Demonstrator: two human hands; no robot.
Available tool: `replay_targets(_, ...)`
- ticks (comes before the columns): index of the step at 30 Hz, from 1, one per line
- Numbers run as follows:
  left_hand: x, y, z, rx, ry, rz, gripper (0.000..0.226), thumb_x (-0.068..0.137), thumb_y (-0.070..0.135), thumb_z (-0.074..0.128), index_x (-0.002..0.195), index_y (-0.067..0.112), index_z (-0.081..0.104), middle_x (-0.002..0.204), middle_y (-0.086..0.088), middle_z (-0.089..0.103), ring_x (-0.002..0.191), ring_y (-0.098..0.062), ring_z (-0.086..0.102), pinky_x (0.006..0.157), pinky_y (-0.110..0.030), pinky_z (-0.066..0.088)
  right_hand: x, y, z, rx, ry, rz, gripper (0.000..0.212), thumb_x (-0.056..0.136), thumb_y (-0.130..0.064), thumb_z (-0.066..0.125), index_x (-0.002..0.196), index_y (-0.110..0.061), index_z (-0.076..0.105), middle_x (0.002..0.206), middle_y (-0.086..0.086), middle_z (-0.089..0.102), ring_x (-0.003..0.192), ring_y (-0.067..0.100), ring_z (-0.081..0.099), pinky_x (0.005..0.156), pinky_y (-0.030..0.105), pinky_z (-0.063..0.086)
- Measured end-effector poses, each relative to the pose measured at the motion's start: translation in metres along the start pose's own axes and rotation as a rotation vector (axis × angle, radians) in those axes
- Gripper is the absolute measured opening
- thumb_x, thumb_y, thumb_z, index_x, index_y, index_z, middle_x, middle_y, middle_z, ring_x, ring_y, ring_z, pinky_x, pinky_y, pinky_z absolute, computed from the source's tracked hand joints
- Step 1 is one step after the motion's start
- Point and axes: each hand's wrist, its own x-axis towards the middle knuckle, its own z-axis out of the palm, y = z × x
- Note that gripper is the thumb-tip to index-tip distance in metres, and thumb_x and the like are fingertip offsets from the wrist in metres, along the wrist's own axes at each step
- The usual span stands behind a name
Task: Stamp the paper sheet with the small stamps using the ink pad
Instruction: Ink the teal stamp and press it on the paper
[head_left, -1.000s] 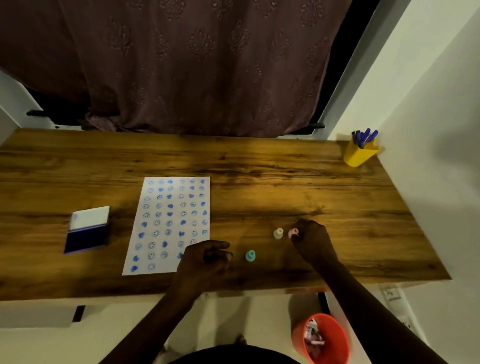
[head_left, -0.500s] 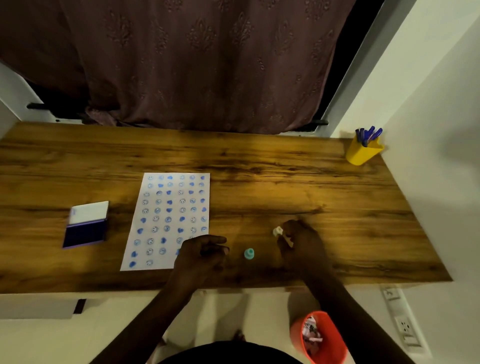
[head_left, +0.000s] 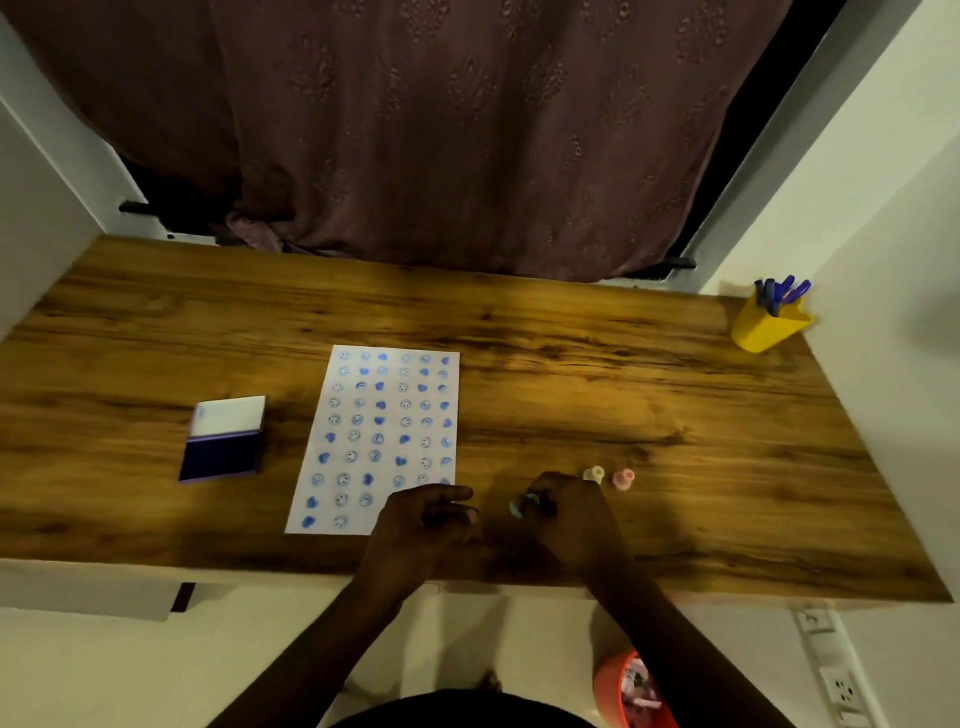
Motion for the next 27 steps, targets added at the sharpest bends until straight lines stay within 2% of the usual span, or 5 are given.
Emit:
replay_targets(6, -0.002, -0.004, -0.028, -0.183, -0.02, 0.037, 0.03, 0.078, 0.033, 0.084, 0.108, 0.034, 0.078, 0.104, 0.003, 0.082, 0.095, -0.023, 0.081, 0.083, -0.047, 0.066, 0.0, -0.058, 0.009, 0.605, -0.151, 0.221, 0.027, 0.086, -0.039, 0.078, 0.07, -0.018, 0.075, 0.061, 0.004, 0.071, 0.051, 0.012, 0.062, 0.057, 0.03, 0.051)
replay_targets(12, -0.005, -0.007, -0.067, -0.228, 0.026, 0.068, 0.019, 0.08, 0.023, 0.085, 0.099, 0.021, 0.084, 0.1, -0.006, 0.084, 0.093, -0.026, 0.081, 0.08, -0.035, 0.066, -0.002, -0.105, 0.031, 0.866, -0.311, 0.287, 0.021, 0.089, -0.035, 0.077, 0.093, -0.015, 0.079, 0.08, 0.009, 0.078, 0.066, 0.015, 0.068, 0.061, 0.025, 0.054)
replay_targets(16, -0.009, -0.014, -0.1, -0.279, 0.1, 0.062, 0.013, 0.087, 0.009, 0.08, 0.099, 0.009, 0.083, 0.098, -0.012, 0.083, 0.09, -0.03, 0.081, 0.072, -0.03, 0.065, 0.004, -0.131, 0.044, 0.857, -0.367, 0.184, 0.013, 0.089, -0.019, 0.078, 0.102, -0.02, 0.081, 0.092, 0.013, 0.08, 0.082, 0.019, 0.075, 0.074, 0.027, 0.059)
replay_targets(20, -0.011, -0.022, -0.138, -0.3, 0.16, 0.055, 0.013, 0.08, 0.023, 0.083, 0.091, 0.017, 0.086, 0.091, -0.014, 0.083, 0.087, -0.033, 0.081, 0.076, -0.034, 0.065, 0.018, -0.16, 0.058, 0.74, -0.344, 0.088, 0.02, 0.084, -0.01, 0.082, 0.102, -0.019, 0.082, 0.097, 0.001, 0.081, 0.09, 0.017, 0.077, 0.073, 0.024, 0.061)
replay_targets(27, -0.022, -0.048, -0.213, -0.27, 0.348, 0.081, 0.016, 0.087, 0.01, 0.08, 0.096, 0.024, 0.082, 0.101, -0.006, 0.083, 0.095, -0.027, 0.08, 0.079, -0.043, 0.066, 0.054, -0.222, 0.095, 0.289, -0.25, -0.174, 0.017, 0.088, -0.033, 0.079, 0.104, -0.03, 0.077, 0.094, -0.012, 0.078, 0.082, 0.003, 0.073, 0.069, 0.016, 0.057)
